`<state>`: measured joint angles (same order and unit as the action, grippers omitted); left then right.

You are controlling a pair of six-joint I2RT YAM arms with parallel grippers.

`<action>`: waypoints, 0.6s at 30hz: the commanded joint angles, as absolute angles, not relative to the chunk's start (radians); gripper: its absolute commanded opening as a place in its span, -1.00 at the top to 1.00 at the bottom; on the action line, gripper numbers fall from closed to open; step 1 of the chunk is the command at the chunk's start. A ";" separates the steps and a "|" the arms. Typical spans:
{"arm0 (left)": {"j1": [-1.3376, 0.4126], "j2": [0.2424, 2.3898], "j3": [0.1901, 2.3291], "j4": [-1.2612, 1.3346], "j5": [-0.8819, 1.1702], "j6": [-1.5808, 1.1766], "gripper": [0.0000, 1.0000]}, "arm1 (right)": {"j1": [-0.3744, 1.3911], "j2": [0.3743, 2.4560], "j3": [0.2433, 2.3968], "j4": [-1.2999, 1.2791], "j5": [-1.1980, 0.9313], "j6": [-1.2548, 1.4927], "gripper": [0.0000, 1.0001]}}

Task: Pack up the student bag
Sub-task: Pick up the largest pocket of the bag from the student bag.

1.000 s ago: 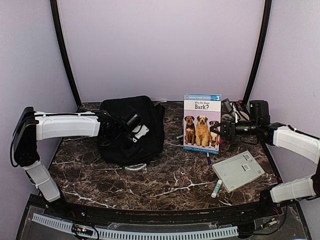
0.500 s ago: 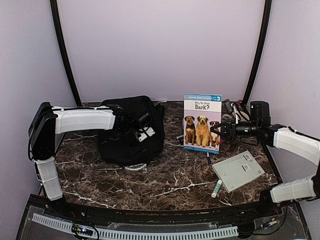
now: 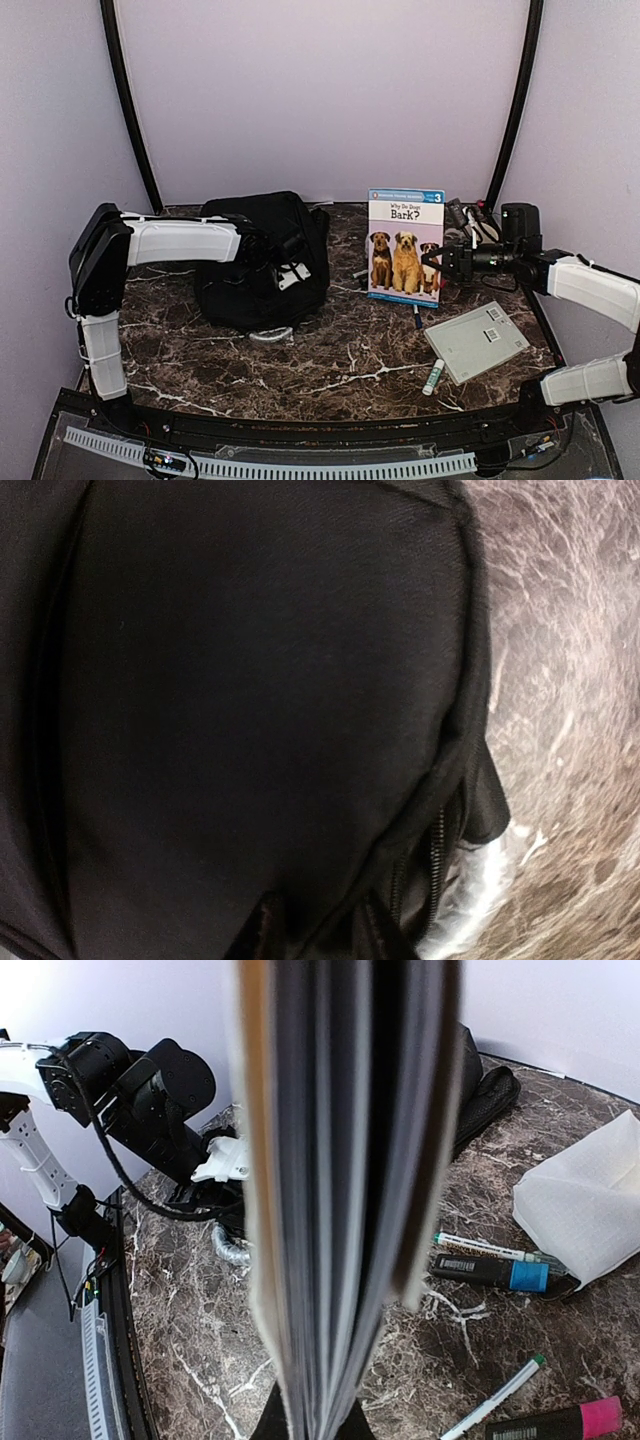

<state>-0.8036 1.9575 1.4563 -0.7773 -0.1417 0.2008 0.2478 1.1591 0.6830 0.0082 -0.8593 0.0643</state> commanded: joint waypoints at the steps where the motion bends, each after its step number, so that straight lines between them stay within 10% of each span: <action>1: -0.795 1.951 1.475 -0.791 -0.157 0.199 0.67 | 0.242 1.148 0.688 0.071 -0.870 0.058 1.00; 5: -0.796 1.892 1.503 -0.784 -0.160 0.178 0.98 | 0.242 1.186 0.792 -0.029 -0.874 0.065 1.00; 18: -0.796 1.599 1.522 -0.605 -0.075 0.063 1.00 | 0.265 1.331 1.062 -0.401 -0.985 0.127 1.00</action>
<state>-0.7937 1.6943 1.4933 -0.7094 -0.1329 0.1272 0.2489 1.3010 1.0882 -0.3466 -0.8700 0.0578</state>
